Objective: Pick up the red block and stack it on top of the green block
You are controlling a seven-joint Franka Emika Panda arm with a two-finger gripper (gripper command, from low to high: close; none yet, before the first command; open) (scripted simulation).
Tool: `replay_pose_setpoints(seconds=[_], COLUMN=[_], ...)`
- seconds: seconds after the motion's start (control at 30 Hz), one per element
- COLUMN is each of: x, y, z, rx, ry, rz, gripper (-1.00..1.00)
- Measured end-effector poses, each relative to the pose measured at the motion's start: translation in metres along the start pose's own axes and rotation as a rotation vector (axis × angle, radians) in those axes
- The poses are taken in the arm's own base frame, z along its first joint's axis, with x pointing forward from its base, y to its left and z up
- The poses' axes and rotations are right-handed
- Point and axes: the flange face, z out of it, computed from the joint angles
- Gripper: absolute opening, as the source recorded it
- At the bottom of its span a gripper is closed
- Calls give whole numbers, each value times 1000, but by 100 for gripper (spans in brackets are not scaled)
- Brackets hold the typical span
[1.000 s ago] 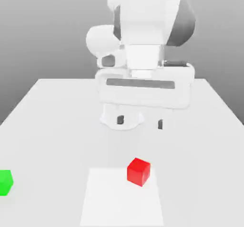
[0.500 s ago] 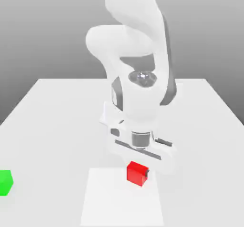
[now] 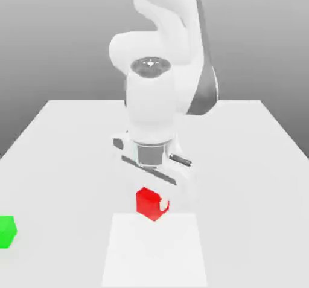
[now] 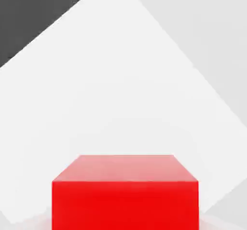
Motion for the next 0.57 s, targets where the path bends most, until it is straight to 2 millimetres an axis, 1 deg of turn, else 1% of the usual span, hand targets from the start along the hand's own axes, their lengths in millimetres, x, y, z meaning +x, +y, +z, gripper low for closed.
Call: replay_pose_setpoints(seconds=[0.07,0.17,0.23,0.27,0.3,0.33,0.37,0.43,0.47,0.57], x=[57,141,192,217,243,257,264,269,270,270], y=[-12,-17,-13,-7,-1,2,4,6,7,7], z=[-6,-16,-22,-25,-24,-16,-5,22,30,30], rx=[3,5,6,5,4,4,4,3,3,3], ry=[-3,1,8,13,18,21,22,24,24,24], rz=[110,254,335,376,416,437,448,456,458,458], gripper=[-100,-100,-100,-100,-100,-100,-100,-100,100,100])
